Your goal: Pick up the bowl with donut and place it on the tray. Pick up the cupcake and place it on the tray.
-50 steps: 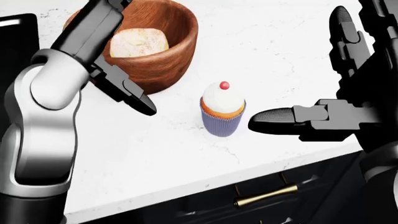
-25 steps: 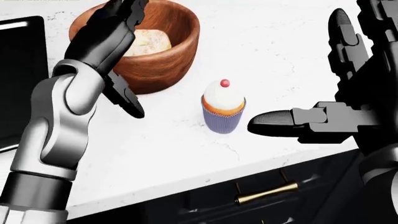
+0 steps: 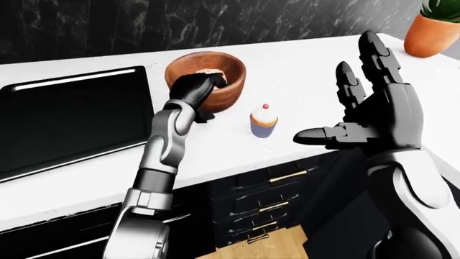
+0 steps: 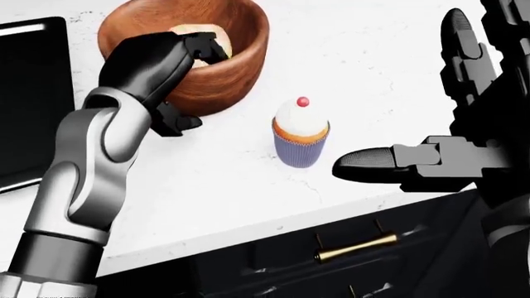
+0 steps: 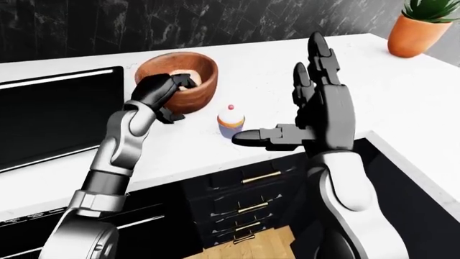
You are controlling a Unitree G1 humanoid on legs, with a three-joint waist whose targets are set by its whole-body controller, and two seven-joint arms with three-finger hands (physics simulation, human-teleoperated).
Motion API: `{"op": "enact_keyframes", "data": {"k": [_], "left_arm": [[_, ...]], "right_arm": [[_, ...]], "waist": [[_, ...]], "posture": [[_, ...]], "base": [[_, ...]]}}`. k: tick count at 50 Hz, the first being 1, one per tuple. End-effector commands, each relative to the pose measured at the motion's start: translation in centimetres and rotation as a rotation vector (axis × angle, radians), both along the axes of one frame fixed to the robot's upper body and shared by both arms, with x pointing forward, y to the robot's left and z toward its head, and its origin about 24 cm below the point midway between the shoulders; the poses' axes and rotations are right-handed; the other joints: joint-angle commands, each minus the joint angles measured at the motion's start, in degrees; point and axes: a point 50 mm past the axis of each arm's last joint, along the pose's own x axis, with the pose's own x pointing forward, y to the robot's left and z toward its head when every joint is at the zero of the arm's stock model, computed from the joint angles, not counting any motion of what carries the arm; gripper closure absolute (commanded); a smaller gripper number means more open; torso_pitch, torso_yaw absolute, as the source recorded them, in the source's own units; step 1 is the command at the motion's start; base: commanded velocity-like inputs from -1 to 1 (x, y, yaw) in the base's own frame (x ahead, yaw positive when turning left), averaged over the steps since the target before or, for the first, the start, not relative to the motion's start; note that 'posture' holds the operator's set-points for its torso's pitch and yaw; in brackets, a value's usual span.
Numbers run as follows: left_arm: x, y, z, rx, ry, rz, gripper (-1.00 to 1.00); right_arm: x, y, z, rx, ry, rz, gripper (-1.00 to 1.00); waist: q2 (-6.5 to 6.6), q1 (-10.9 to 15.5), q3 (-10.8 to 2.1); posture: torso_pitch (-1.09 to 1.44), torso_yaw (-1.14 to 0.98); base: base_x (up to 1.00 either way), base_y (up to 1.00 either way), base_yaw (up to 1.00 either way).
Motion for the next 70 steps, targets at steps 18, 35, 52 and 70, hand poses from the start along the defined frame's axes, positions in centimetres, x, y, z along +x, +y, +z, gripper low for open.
{"op": "enact_keyframes", "data": {"k": [18,35,52,70], "left_arm": [[-0.9,-0.3,2.7,0.029,-0.051,-0.020,1.00],[-1.6,-0.3,6.3,0.039,-0.105,-0.027,1.00],[-3.9,-0.6,11.5,-0.001,-0.103,-0.075,1.00],[-3.9,0.0,12.5,0.006,-0.111,-0.064,1.00]], "right_arm": [[-0.3,0.2,0.9,-0.005,-0.061,0.004,-1.00],[-0.1,0.5,0.5,-0.017,-0.047,0.019,-1.00],[1.8,1.7,0.7,-0.129,0.046,0.061,-1.00],[3.8,4.5,-0.4,-0.316,0.146,0.077,-1.00]], "waist": [[-0.12,0.0,-1.18],[-0.04,-0.1,-1.07],[0.02,-0.3,-0.12],[0.33,-0.2,0.08]], "posture": [[0.00,0.00],[0.00,0.00],[0.00,0.00],[0.00,0.00]], "base": [[0.00,0.00,0.00],[0.00,0.00,0.00],[0.00,0.00,0.00],[0.00,0.00,0.00]]}}
